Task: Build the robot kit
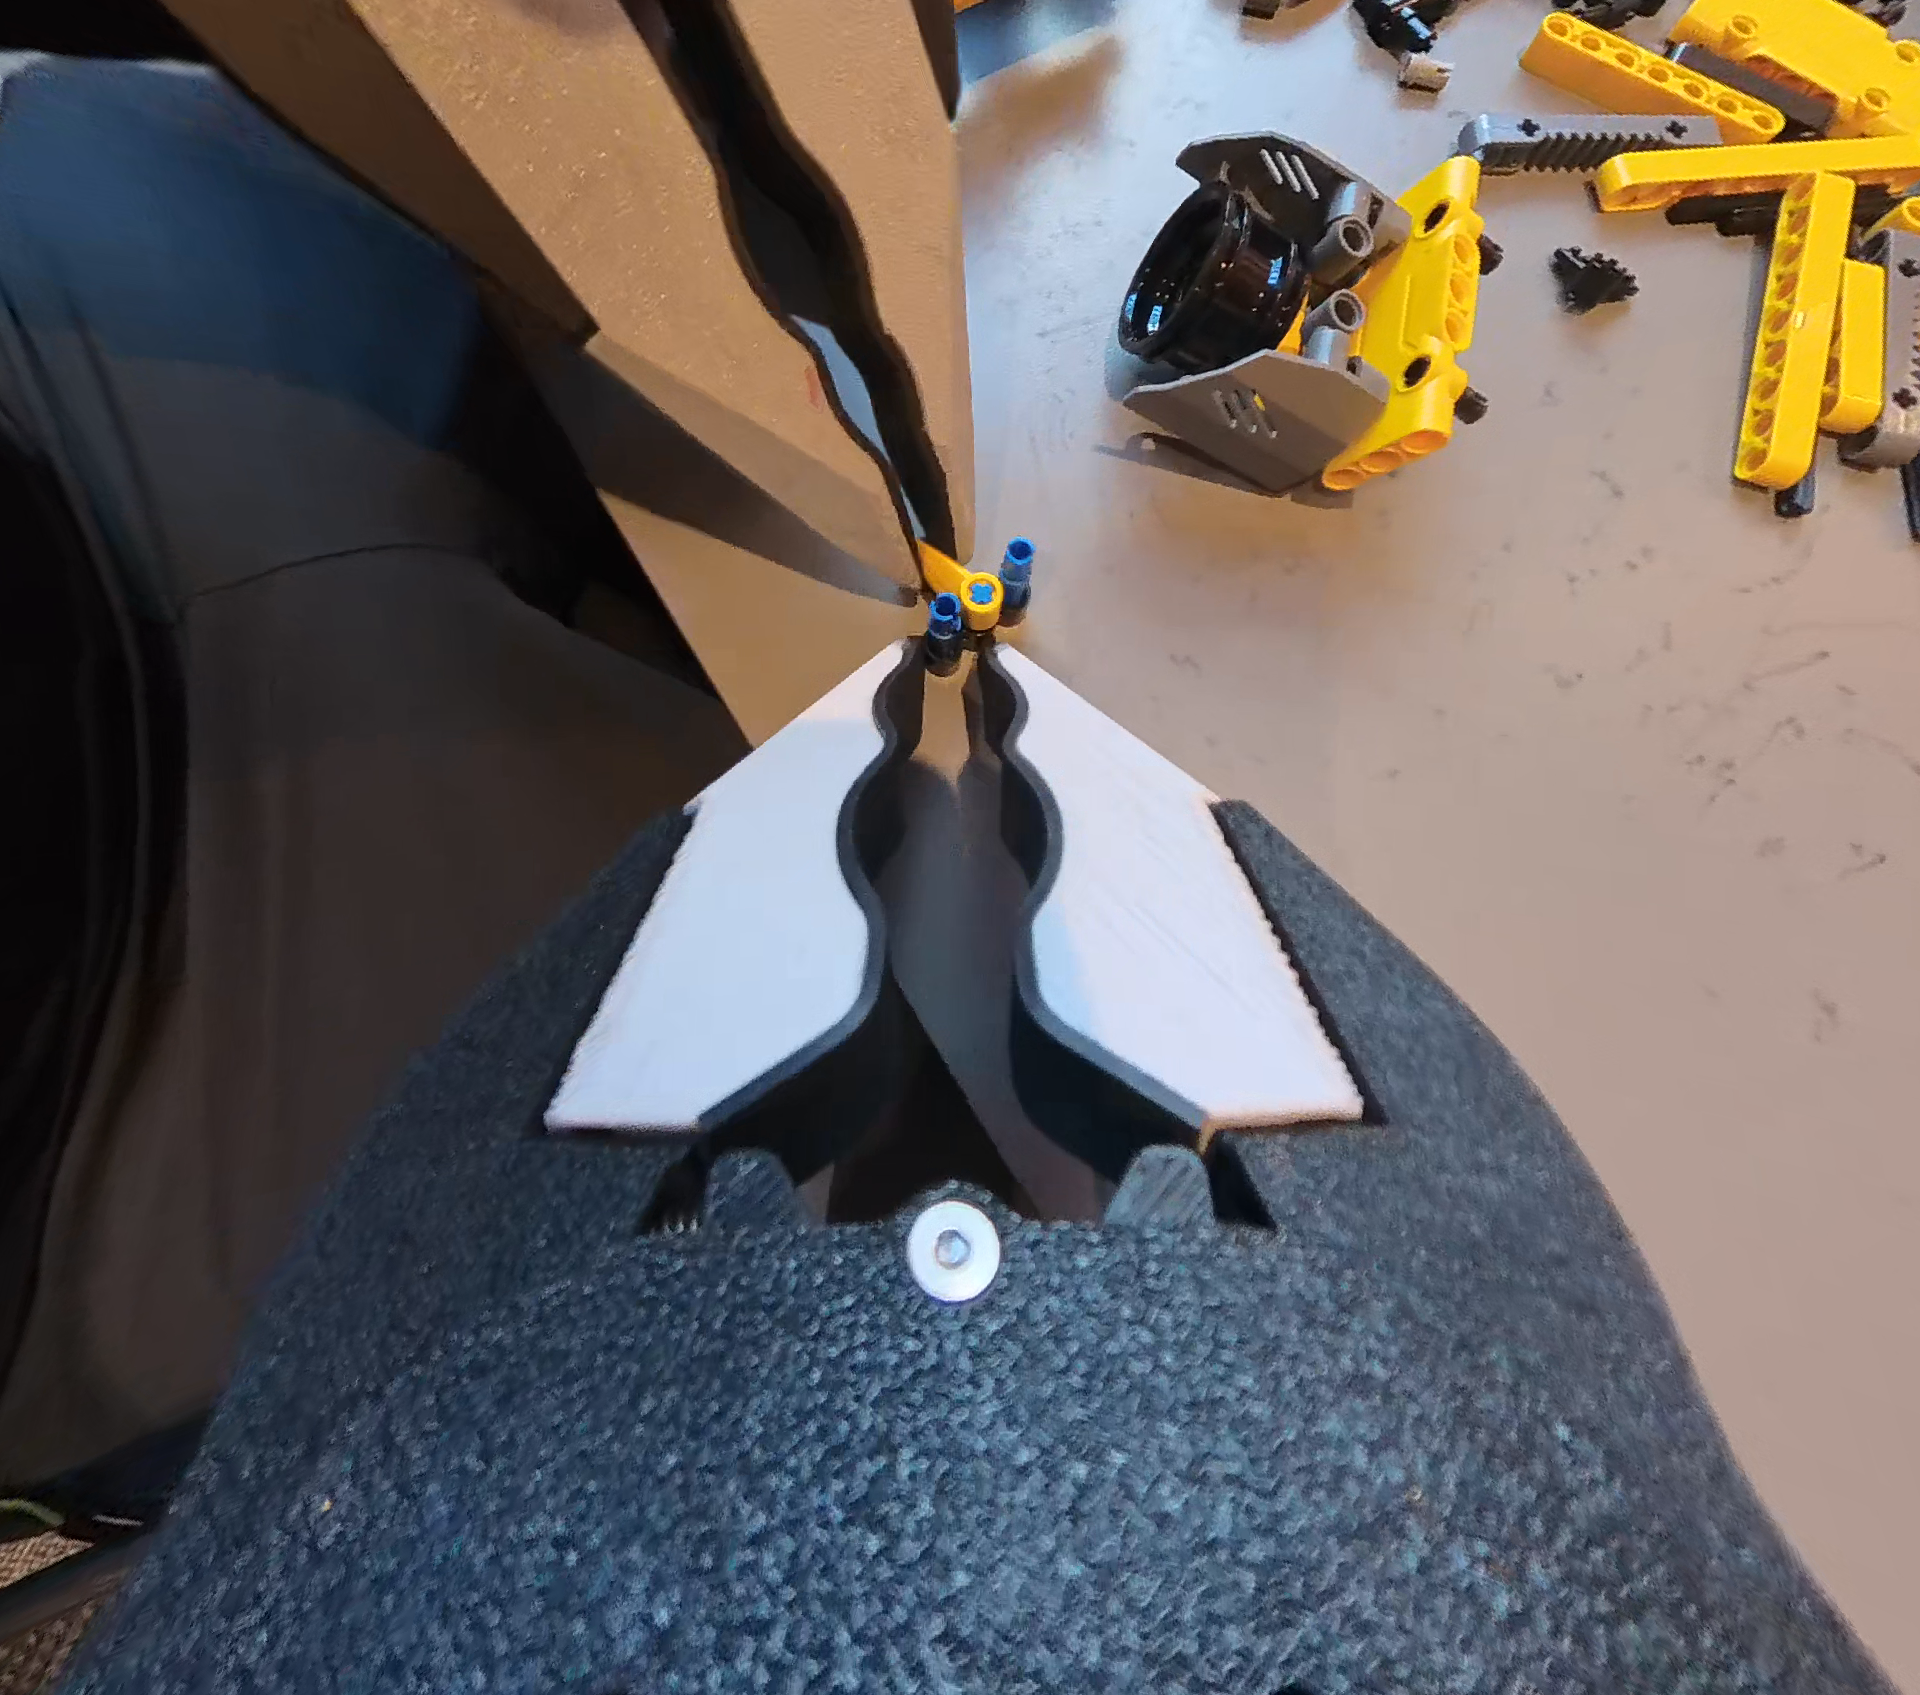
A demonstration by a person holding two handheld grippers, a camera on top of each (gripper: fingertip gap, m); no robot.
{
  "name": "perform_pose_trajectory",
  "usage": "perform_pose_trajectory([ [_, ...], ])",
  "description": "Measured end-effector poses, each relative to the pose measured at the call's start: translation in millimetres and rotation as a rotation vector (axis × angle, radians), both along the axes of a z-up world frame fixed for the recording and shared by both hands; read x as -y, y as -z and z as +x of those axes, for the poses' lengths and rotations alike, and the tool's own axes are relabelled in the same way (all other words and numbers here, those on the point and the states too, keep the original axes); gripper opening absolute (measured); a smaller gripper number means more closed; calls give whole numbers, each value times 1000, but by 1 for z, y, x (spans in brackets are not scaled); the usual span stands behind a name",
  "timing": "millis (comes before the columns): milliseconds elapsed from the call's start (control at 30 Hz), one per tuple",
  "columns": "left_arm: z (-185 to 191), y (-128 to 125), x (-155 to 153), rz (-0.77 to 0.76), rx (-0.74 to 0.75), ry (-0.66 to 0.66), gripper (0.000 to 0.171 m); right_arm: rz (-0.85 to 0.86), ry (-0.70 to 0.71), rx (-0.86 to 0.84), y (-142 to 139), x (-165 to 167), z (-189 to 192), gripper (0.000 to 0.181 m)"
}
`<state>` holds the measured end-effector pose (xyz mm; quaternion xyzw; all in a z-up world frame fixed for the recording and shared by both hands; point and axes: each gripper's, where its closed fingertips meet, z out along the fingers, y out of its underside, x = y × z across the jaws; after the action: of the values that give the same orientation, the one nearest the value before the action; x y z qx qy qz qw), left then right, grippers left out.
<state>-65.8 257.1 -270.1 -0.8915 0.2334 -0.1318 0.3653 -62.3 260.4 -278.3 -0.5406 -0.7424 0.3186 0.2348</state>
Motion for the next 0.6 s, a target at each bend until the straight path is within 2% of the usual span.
perform_pose_trajectory([
  [133,0,0,0,-34,68,0,3,-4,-4,-11,0,0,0,10],
  [433,-1,0,-1,-9,8,-8,3,-44,-3,-3,-1,0,2,6],
  [533,-4,0,-1,-9,-15,-8,3,-71,4,-26,-10,-6,4,9],
  [600,-4,0,-1,-10,-14,-5,3,-103,8,-59,-21,-9,2,0],
])
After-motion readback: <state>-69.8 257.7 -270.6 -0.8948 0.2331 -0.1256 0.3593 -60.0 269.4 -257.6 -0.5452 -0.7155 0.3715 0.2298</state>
